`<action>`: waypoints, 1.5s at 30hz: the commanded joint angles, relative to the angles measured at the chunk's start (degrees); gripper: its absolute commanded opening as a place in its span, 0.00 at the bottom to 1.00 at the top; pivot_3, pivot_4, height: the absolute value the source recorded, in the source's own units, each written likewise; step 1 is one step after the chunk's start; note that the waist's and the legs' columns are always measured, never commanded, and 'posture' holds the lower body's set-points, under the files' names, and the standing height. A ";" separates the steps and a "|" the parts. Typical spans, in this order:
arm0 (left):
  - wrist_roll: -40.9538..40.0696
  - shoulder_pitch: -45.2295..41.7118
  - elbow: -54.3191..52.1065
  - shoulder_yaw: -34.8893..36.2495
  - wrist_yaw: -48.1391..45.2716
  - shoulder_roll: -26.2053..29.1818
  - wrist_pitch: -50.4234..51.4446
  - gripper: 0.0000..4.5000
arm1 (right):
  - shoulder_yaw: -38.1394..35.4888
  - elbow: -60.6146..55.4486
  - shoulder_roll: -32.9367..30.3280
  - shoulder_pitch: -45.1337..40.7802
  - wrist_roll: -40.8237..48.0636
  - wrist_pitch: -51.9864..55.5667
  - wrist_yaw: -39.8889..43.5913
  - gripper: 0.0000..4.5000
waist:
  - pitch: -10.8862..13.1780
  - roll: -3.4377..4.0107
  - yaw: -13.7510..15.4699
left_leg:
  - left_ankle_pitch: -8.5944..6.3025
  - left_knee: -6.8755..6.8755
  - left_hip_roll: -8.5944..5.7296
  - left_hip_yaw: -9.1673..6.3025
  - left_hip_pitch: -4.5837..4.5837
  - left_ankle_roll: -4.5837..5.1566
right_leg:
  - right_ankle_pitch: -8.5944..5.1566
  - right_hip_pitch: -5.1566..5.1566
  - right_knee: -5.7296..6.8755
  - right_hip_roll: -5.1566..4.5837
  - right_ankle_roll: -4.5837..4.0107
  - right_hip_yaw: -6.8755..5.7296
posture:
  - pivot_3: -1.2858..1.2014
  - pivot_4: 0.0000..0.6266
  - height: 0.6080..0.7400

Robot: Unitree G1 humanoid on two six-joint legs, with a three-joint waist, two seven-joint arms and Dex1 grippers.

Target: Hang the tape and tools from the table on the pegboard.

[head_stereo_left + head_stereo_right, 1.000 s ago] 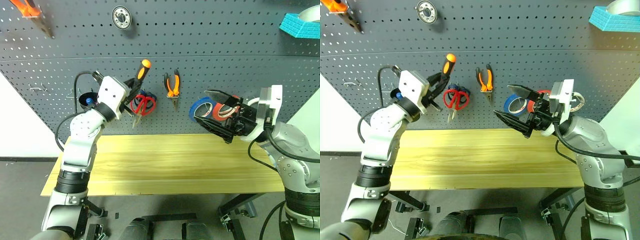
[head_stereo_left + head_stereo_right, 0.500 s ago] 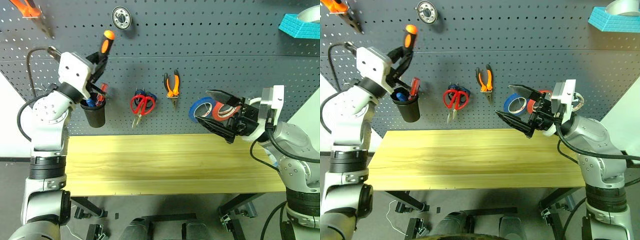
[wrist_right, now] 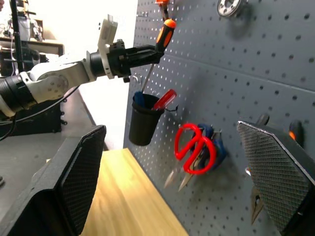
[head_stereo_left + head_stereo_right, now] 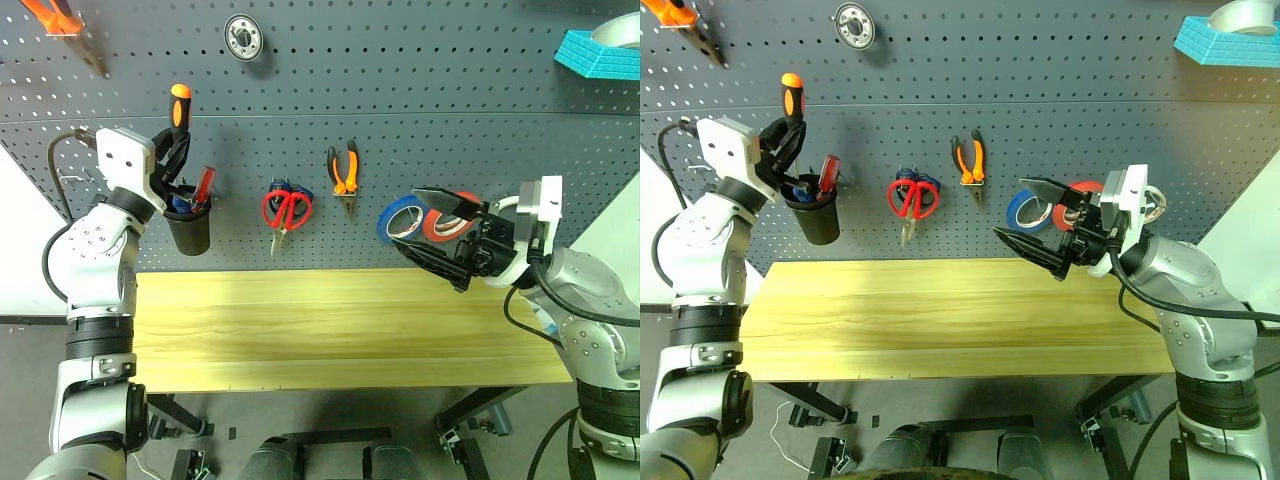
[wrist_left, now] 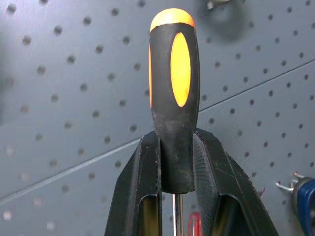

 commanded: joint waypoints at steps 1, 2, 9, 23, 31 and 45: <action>-0.85 -1.62 0.38 0.70 -0.22 -0.05 -2.50 0.11 | -2.46 -3.19 -1.33 0.43 2.05 1.04 -1.01 1.00 | -0.08 -0.06 -0.04 | 0.00 0.00 0.00 0.00 0.00 0.00 | 0.00 0.00 0.00 0.00 0.00 0.00 | 0.48 0.00 0.55; -0.83 -1.53 0.44 0.57 -0.37 -0.07 -2.73 0.11 | -2.78 -3.70 -1.55 0.89 2.39 1.37 -1.26 1.00 | -0.12 -0.10 -0.05 | 0.00 0.00 0.00 0.00 0.00 0.00 | 0.00 0.00 0.00 0.00 0.00 0.00 | 0.47 0.00 0.55; -1.18 -1.50 1.30 -0.06 -1.64 -0.59 -3.67 0.11 | -4.22 -6.03 -2.54 3.57 4.13 2.89 -2.76 1.00 | -0.33 -0.27 -0.18 | 0.00 0.01 0.01 0.00 0.00 0.00 | 0.00 0.01 0.00 -0.01 0.00 0.01 | 0.47 0.00 0.55; -3.10 1.80 -0.90 1.55 -0.93 0.48 5.41 0.11 | -5.12 -6.66 -3.78 4.79 5.62 4.67 -4.28 1.00 | -0.55 -0.30 -1.60 | 0.00 0.02 0.04 0.00 0.01 0.01 | 0.00 0.01 0.03 0.00 -0.01 0.02 | 0.47 0.00 0.55; -3.00 2.99 -2.29 1.75 -1.16 1.77 5.20 0.11 | -7.10 -7.15 -3.73 4.19 9.60 5.25 -4.09 1.00 | -0.57 -0.31 -1.47 | -0.01 0.03 0.04 0.00 0.01 0.01 | 0.00 0.01 0.04 -0.02 -0.01 0.02 | 0.47 0.01 0.55; -4.19 2.71 -0.19 2.44 -2.50 3.07 6.68 0.76 | -7.63 -7.79 -4.14 5.03 10.77 5.26 -4.75 1.00 | -0.58 -0.30 -1.46 | -0.01 0.03 0.04 0.00 0.01 0.01 | 0.00 0.01 0.04 -0.03 -0.01 0.03 | 0.47 0.02 0.55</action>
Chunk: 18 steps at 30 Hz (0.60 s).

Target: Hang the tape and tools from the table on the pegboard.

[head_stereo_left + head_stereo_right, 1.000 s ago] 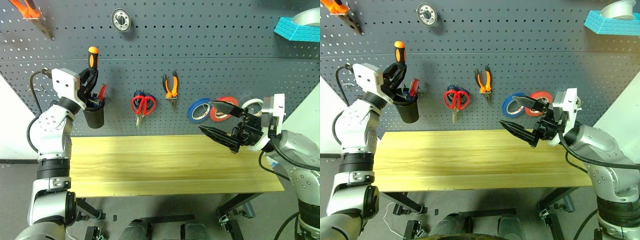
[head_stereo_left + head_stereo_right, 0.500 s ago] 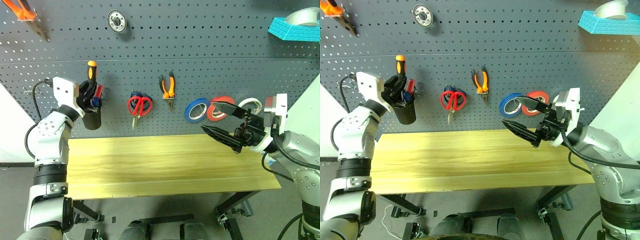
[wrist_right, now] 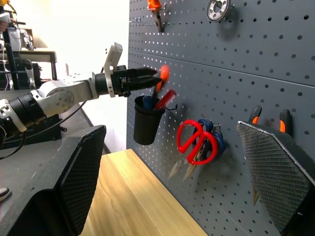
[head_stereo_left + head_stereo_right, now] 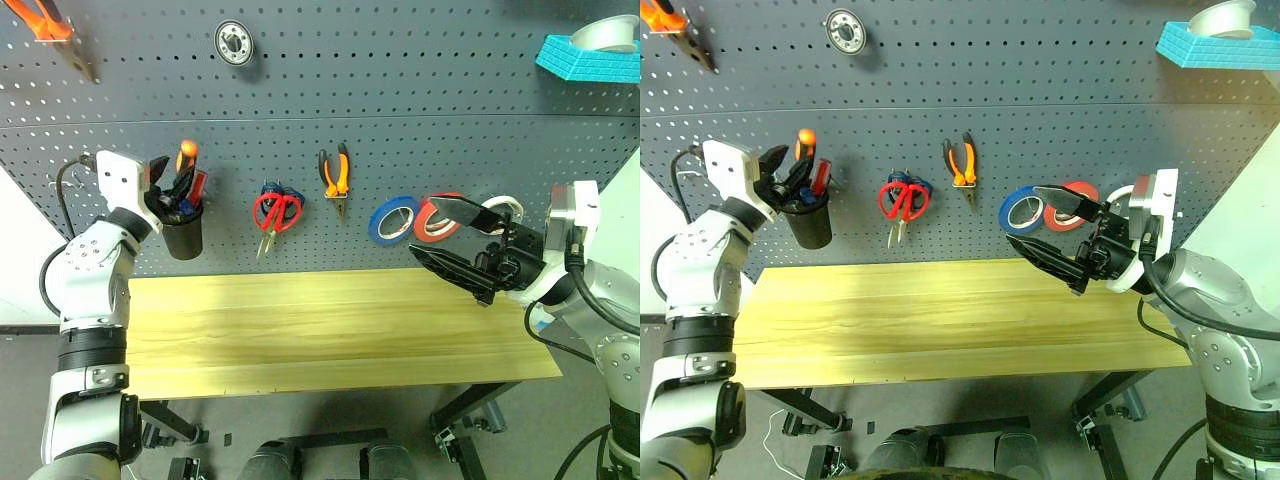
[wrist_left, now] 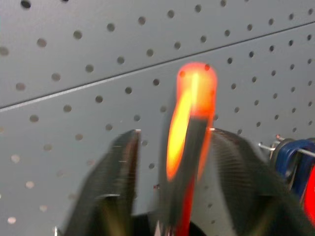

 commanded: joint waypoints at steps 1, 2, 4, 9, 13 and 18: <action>-0.59 -0.56 -0.92 1.23 -1.06 1.32 -1.42 0.84 | -1.46 -1.73 -0.83 -0.15 0.66 -0.43 -0.33 1.00 | 0.00 0.00 0.00 | 0.00 0.00 0.00 0.00 0.00 0.00 | 0.00 0.00 0.00 0.00 0.00 0.00 | 0.47 0.02 0.55; -0.66 -0.51 -1.01 1.14 -1.28 1.31 -1.54 0.84 | -1.48 -1.72 -0.87 -0.05 0.62 -0.42 -0.40 1.00 | 0.00 0.00 0.01 | 0.00 0.00 0.00 0.00 0.00 0.00 | 0.00 0.00 0.00 0.00 0.00 0.00 | 0.47 0.02 0.55; -1.10 -0.53 -1.33 0.98 -1.98 1.23 -1.25 0.84 | -1.38 -1.63 -1.00 0.05 0.38 -0.43 -0.53 1.00 | 0.00 0.00 0.01 | 0.00 0.00 0.00 0.00 0.00 0.00 | 0.00 0.00 0.00 0.00 0.00 0.00 | 0.47 0.02 0.55; -1.65 -1.00 -2.20 1.02 -2.63 1.13 -0.66 0.84 | -0.87 -1.29 -1.07 0.14 -0.31 -0.84 -0.52 1.00 | -0.01 0.01 0.00 | 0.00 0.00 0.00 0.00 0.00 0.00 | 0.00 0.00 0.00 -0.01 -0.01 0.00 | 0.47 0.00 0.55; -3.36 -1.49 -5.72 1.20 -3.89 1.69 0.40 0.84 | -0.34 -0.44 -0.91 -0.52 -1.30 -1.45 0.02 1.00 | -0.01 0.00 0.00 | 0.00 0.00 0.00 0.00 0.00 0.00 | 0.00 0.00 0.00 0.00 0.00 0.00 | 0.47 0.00 0.55; -5.80 -1.55 -13.65 1.06 -4.95 3.12 4.80 0.84 | 0.19 0.98 -0.47 -1.61 -2.81 -2.69 1.13 1.00 | -0.03 0.02 0.00 | 0.00 0.00 0.00 0.00 0.00 0.00 | 0.00 0.00 0.00 0.00 -0.01 0.00 | 0.48 0.00 0.55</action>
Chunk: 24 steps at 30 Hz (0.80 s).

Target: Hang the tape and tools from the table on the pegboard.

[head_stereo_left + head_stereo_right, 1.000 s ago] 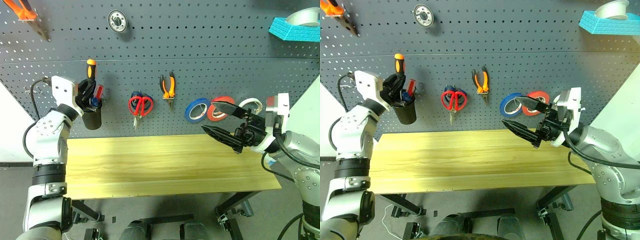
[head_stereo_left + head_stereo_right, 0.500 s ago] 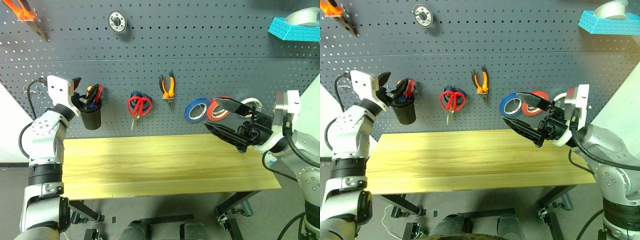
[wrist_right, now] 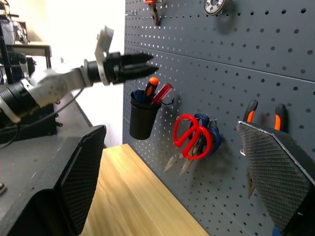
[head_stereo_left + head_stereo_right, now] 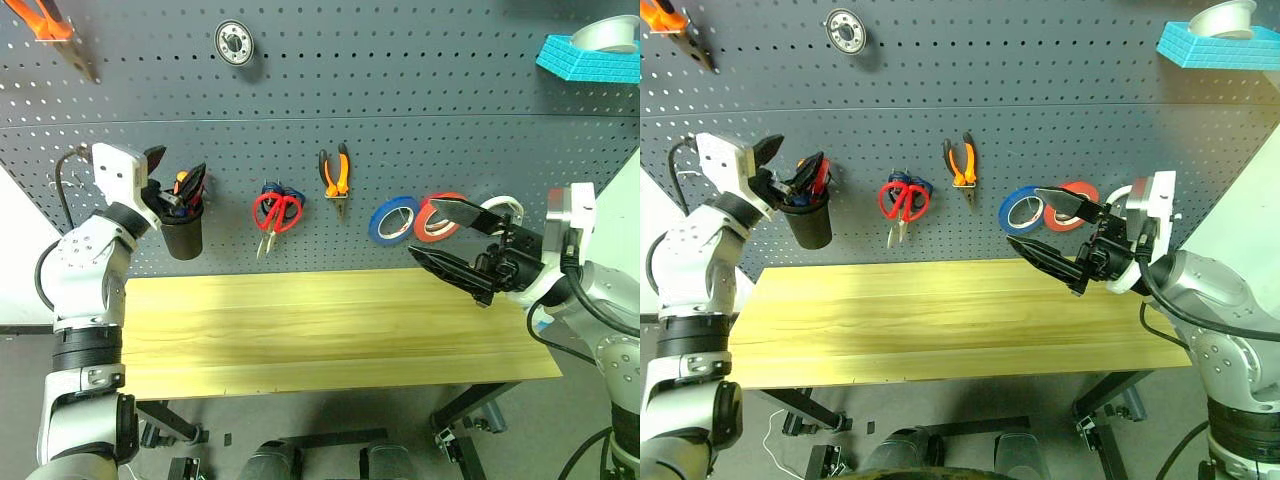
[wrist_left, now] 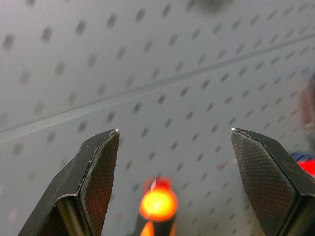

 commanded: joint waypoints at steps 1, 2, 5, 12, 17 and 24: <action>-2.72 -1.59 -7.22 1.08 -0.70 1.69 2.57 0.84 | 0.02 0.82 0.10 -1.94 -1.13 -2.16 0.91 1.00 | -0.01 0.02 0.03 | 0.00 0.00 0.00 0.00 0.00 0.00 | 0.00 0.00 0.00 0.00 0.00 0.00 | 0.48 0.00 0.55; -3.24 -1.67 -8.46 1.13 -0.85 1.95 3.26 0.84 | 0.09 1.09 0.18 -2.07 -1.35 -2.42 1.12 1.00 | -0.02 0.03 0.06 | 0.00 0.00 0.00 0.00 0.00 0.00 | 0.00 0.00 0.00 0.00 0.00 0.00 | 0.48 0.00 0.55; -5.54 -2.98 -12.34 1.14 -1.70 3.05 6.02 0.84 | 0.06 2.21 0.46 -2.62 -2.09 -3.59 1.90 1.00 | -0.03 0.04 0.11 | 0.00 0.00 0.00 0.00 0.01 0.00 | 0.00 0.01 0.00 0.01 0.00 0.00 | 0.48 0.00 0.55; -13.13 -5.20 -17.43 1.22 -6.85 5.38 12.98 0.84 | -1.97 5.12 0.07 -2.75 -3.59 -6.66 3.76 1.00 | -0.08 0.11 0.13 | 0.00 0.00 0.00 0.00 0.02 0.00 | 0.00 0.02 0.00 0.01 0.00 0.00 | 0.49 0.00 0.55; -13.93 -1.52 -16.57 1.16 -13.18 8.75 13.68 0.84 | -5.71 5.20 -0.46 0.88 -4.37 -8.33 4.34 1.00 | -0.09 0.14 0.10 | 0.00 -0.01 0.01 0.00 0.05 0.00 | -0.01 0.03 0.01 0.02 -0.01 0.01 | 0.48 0.00 0.55; -13.63 3.69 -13.78 1.11 -14.94 8.19 13.39 0.84 | -11.82 4.78 0.18 9.20 -5.02 -10.21 4.17 1.00 | -0.13 0.20 0.21 | 0.00 -0.02 0.01 0.02 0.08 0.00 | -0.01 0.06 0.01 0.01 -0.03 0.05 | 0.46 0.00 0.55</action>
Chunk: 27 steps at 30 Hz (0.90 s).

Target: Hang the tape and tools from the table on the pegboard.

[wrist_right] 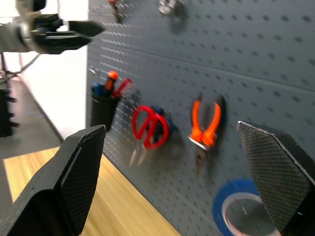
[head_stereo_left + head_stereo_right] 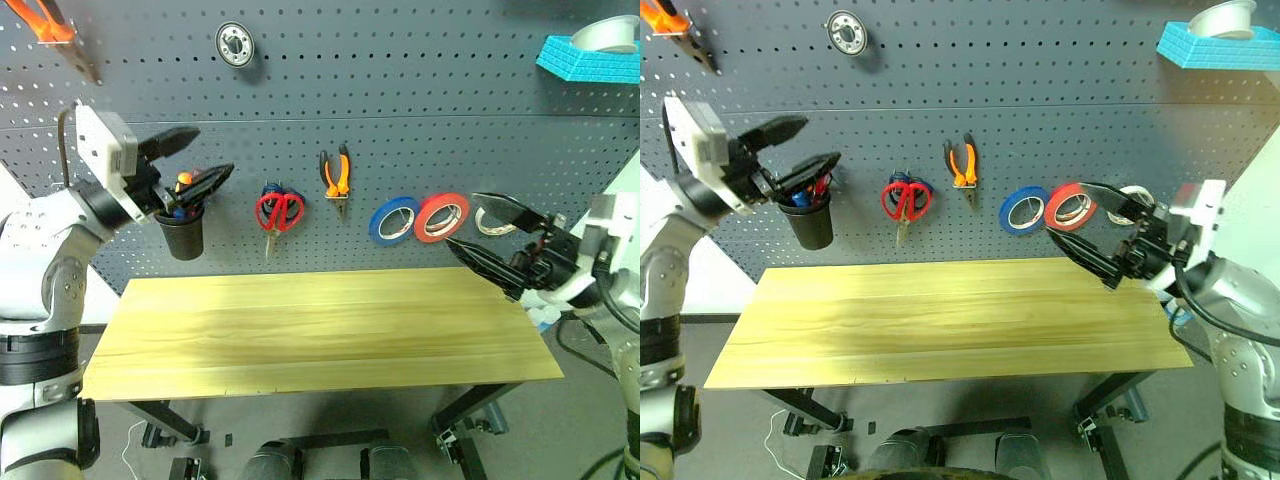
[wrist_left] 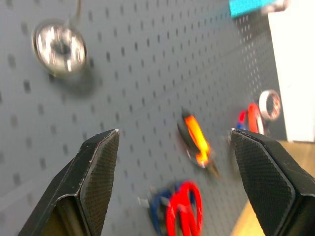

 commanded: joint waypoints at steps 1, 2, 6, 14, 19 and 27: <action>0.57 0.95 0.95 0.31 0.23 -1.47 -1.40 0.84 | -3.17 -1.09 0.58 1.70 -0.31 -2.29 -0.35 1.00 | -0.03 0.04 -0.05 | -0.01 0.00 0.00 0.00 0.02 0.00 | 0.00 0.02 0.00 0.00 -0.01 0.00 | 0.46 0.00 0.55; 1.14 1.36 1.42 -0.39 0.33 -2.12 -1.72 0.84 | -3.25 -0.75 0.90 2.27 -0.69 -2.65 -0.62 1.00 | -0.05 0.05 -0.09 | -0.01 0.00 0.00 0.00 0.04 0.00 | 0.00 0.04 -0.01 0.00 -0.02 0.00 | 0.46 0.00 0.55; 2.24 5.11 1.11 -2.79 1.73 -5.60 -0.89 0.84 | -4.64 0.11 3.38 5.70 -4.23 -5.14 -4.37 1.00 | -0.16 0.21 -0.12 | -0.01 -0.01 0.00 0.00 0.09 -0.01 | 0.00 0.07 -0.01 0.00 -0.02 0.03 | 0.46 0.00 0.55; 6.91 13.22 1.24 -6.46 3.55 -10.17 -2.81 0.84 | -3.17 -2.33 10.52 14.89 -6.41 -7.95 -7.53 1.00 | -0.36 0.48 -0.09 | -0.01 -0.07 0.01 0.04 0.12 -0.01 | -0.02 0.04 0.00 0.01 -0.06 0.10 | 0.46 0.00 0.55; 10.93 16.85 6.65 -8.44 2.60 -10.61 -5.71 0.84 | -0.35 0.19 12.87 18.17 -8.47 -9.64 -6.57 1.00 | -0.63 0.87 -0.14 | -0.06 -0.12 0.01 0.09 0.41 -0.05 | -0.09 0.26 -0.01 0.02 -0.20 0.18 | 0.46 0.00 0.55; 13.47 21.26 19.51 -7.32 1.64 -11.45 -11.52 0.84 | -0.01 5.68 15.24 21.16 -12.05 -12.96 -7.98 1.00 | -0.70 0.97 -0.05 | -0.17 -0.17 0.02 0.08 0.66 -0.17 | -0.18 0.53 -0.10 0.03 -0.35 0.20 | 0.46 0.00 0.55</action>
